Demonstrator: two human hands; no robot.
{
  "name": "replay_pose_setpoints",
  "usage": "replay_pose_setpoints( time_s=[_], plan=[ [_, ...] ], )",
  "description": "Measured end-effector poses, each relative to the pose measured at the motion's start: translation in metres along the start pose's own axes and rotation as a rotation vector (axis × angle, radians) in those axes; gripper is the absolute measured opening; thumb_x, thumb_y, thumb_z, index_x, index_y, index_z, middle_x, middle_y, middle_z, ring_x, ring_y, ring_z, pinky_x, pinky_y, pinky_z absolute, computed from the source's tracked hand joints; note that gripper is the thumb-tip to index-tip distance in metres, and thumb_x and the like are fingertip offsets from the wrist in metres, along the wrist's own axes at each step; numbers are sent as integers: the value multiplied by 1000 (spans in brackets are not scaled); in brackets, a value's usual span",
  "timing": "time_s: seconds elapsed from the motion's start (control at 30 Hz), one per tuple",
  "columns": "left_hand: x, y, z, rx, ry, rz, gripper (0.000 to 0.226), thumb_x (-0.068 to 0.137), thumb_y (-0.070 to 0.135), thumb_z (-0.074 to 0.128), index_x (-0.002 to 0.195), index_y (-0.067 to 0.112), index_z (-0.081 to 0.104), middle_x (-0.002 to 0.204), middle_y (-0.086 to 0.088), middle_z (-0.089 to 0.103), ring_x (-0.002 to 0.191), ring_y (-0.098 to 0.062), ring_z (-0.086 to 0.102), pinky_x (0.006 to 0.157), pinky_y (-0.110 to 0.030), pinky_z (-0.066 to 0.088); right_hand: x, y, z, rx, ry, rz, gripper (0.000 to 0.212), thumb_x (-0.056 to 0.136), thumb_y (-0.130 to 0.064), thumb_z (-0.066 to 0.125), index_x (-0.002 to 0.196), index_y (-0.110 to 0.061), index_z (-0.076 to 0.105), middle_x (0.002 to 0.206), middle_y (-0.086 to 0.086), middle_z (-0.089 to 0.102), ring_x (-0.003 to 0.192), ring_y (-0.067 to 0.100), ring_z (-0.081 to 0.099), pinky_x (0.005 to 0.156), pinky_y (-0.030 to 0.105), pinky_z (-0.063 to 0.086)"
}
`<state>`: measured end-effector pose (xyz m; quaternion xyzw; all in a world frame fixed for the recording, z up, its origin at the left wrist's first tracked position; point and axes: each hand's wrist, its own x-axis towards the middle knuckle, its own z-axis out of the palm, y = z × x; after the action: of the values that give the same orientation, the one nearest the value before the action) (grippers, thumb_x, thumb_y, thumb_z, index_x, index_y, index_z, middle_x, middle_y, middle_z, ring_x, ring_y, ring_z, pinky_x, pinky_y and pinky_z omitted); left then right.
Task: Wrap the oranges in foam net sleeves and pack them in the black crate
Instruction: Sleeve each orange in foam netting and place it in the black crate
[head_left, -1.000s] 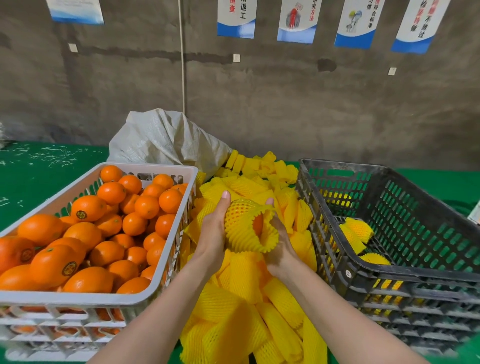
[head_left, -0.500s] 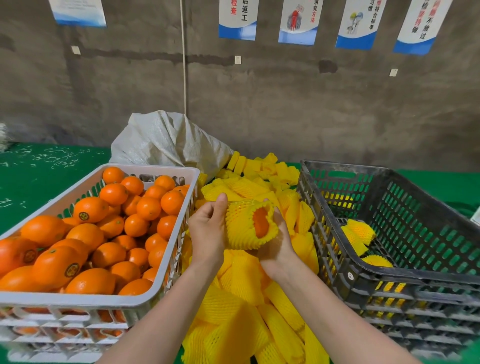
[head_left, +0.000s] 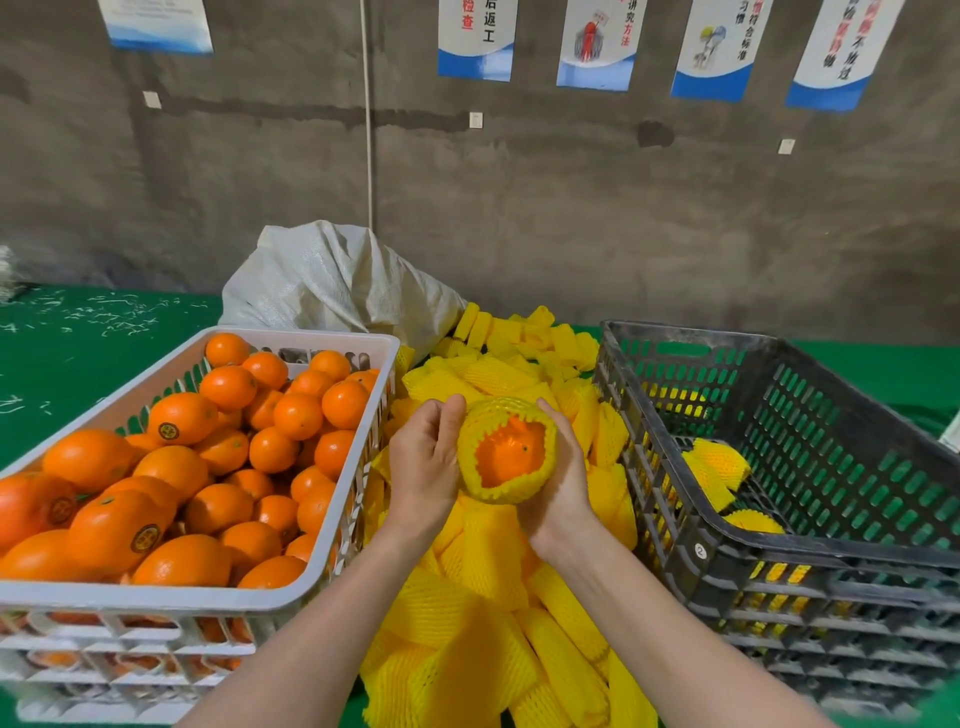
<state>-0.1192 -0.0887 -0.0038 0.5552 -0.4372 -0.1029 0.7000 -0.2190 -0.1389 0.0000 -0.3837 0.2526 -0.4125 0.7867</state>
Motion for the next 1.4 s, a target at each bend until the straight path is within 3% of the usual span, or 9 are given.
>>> replay_pose_setpoints(
  time_s=[0.1, 0.2, 0.3, 0.5, 0.67, 0.8, 1.1, 1.27, 1.4],
  plan=[
    [11, 3, -5, 143, -69, -235, 47, 80, 60, 45, 88, 15, 54, 80, 3, 53, 68, -4, 49, 58, -14, 41, -2, -9, -2, -155, 3, -90, 33, 90, -44, 48, 80, -28, 75, 88, 0, 74, 80, 13, 70, 66, 27, 56],
    [20, 9, -9, -98, -419, -770, 70, 78, 72, 42, 125, 22, 52, 116, 7, 59, 105, -19, 58, 86, -33, 51, -4, -11, -7, -530, 39, -372, 34, 93, -42, 46, 105, -13, 61, 100, 8, 63, 99, 10, 58, 84, 38, 45],
    [22, 12, -7, -404, -555, -984, 76, 69, 70, 50, 125, 19, 57, 114, -12, 69, 96, -30, 68, 72, -39, 56, -6, -11, -11, -807, -66, -559, 31, 89, -43, 36, 93, -18, 55, 76, -1, 54, 71, 1, 52, 63, 21, 40],
    [20, 6, -12, -441, -569, -1027, 60, 67, 58, 60, 107, 13, 63, 80, -14, 73, 63, -26, 71, 51, -28, 53, -3, -19, -22, -933, -4, -601, 31, 96, -42, 35, 77, -18, 40, 68, -5, 35, 58, 0, 33, 57, 24, 29],
    [19, 2, -5, -477, -600, -983, 58, 70, 59, 59, 106, 14, 66, 88, -14, 73, 74, -27, 71, 64, -33, 53, -4, -16, -23, -1079, 100, -761, 45, 83, -64, 31, 68, -23, 39, 64, -12, 38, 66, 3, 39, 75, 36, 32],
    [20, 5, -3, -446, -664, -953, 62, 68, 64, 60, 103, 14, 71, 92, -17, 72, 79, -32, 71, 69, -41, 57, -4, -19, -14, -959, 115, -732, 53, 78, -63, 45, 53, -18, 31, 53, -2, 31, 58, 14, 32, 61, 36, 28],
    [20, 16, -15, -513, -900, -1035, 71, 72, 64, 61, 117, 9, 60, 96, -22, 70, 75, -37, 69, 56, -36, 57, -3, -40, -18, -978, -255, -694, 50, 88, -51, 49, 50, -22, 36, 49, -7, 34, 48, 7, 36, 46, 28, 27],
    [18, 21, -12, -552, -934, -979, 93, 36, 46, 93, 113, 7, 59, 90, -22, 70, 75, -33, 70, 60, -36, 58, 4, -55, -18, -975, -425, -522, 46, 95, -20, 48, 50, -17, 38, 47, -12, 38, 47, 3, 37, 46, 17, 28],
    [17, 25, -1, -402, -759, -916, 45, 63, 34, 74, 100, 13, 62, 78, -7, 73, 69, -20, 71, 62, -32, 54, 4, -49, -20, -1024, -198, -695, 43, 87, -38, 48, 54, -11, 38, 54, 2, 32, 55, 14, 33, 53, 33, 26]
  ],
)
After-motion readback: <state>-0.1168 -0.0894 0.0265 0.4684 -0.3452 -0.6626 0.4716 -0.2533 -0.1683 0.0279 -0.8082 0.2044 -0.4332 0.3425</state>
